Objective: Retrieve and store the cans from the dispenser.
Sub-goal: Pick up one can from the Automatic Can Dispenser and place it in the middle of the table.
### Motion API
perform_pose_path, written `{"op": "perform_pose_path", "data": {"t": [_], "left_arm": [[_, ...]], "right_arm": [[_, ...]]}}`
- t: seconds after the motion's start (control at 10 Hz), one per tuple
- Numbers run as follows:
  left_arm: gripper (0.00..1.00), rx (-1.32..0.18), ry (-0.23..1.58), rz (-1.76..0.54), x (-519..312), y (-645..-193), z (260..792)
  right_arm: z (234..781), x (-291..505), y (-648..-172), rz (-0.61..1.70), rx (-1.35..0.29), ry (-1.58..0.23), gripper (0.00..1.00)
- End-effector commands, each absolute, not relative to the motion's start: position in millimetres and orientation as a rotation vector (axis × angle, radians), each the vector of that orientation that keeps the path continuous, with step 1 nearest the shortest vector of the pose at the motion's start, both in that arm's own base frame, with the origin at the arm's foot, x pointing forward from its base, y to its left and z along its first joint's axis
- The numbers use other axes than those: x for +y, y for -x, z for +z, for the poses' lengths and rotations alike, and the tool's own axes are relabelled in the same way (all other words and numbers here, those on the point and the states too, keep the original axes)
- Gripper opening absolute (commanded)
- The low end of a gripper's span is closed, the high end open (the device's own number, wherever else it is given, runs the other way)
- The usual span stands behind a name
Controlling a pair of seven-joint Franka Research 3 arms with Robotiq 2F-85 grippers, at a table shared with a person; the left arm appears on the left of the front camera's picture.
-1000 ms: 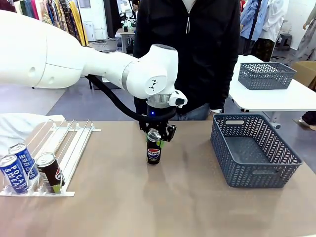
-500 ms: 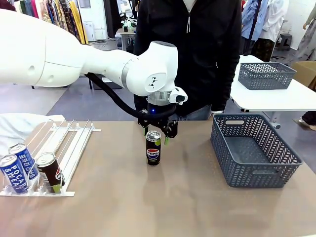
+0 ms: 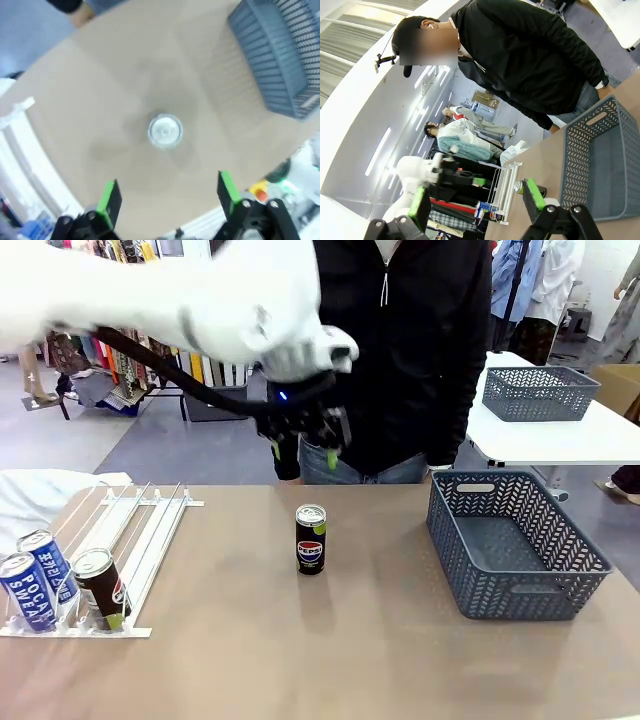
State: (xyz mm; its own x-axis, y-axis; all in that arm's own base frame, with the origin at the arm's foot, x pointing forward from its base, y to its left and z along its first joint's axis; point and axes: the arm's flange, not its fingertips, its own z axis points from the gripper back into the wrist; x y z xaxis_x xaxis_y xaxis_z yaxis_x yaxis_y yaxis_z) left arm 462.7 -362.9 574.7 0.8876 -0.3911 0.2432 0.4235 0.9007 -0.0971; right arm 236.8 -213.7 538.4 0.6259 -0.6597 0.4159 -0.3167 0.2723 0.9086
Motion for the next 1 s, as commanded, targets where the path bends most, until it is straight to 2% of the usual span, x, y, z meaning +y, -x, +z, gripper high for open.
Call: {"op": "perform_pose_path", "data": {"t": [0.0,0.1,0.4,0.6,0.9], "left_arm": [[1.00,-0.201,0.309,-0.372,-265.6,-425.0,599.6],[1.00,-0.222,0.385,-0.262,-208.3,-417.5,620.9],[1.00,-0.323,0.923,-0.132,-15.6,-375.8,656.8],[1.00,-0.388,1.125,-0.009,86.5,-333.1,638.7],[1.00,-0.474,1.316,0.188,171.9,-274.5,576.0]], "right_arm": [[542.6,-213.4,-238.0,-0.278,-0.955,-1.348,1.00],[542.6,-213.4,-238.0,-0.278,-0.955,-1.348,1.00],[542.6,-213.4,-238.0,-0.278,-0.955,-1.348,1.00],[542.6,-213.4,-238.0,-0.278,-0.955,-1.348,1.00],[542.6,-213.4,-238.0,-0.278,-0.955,-1.348,1.00]]}}
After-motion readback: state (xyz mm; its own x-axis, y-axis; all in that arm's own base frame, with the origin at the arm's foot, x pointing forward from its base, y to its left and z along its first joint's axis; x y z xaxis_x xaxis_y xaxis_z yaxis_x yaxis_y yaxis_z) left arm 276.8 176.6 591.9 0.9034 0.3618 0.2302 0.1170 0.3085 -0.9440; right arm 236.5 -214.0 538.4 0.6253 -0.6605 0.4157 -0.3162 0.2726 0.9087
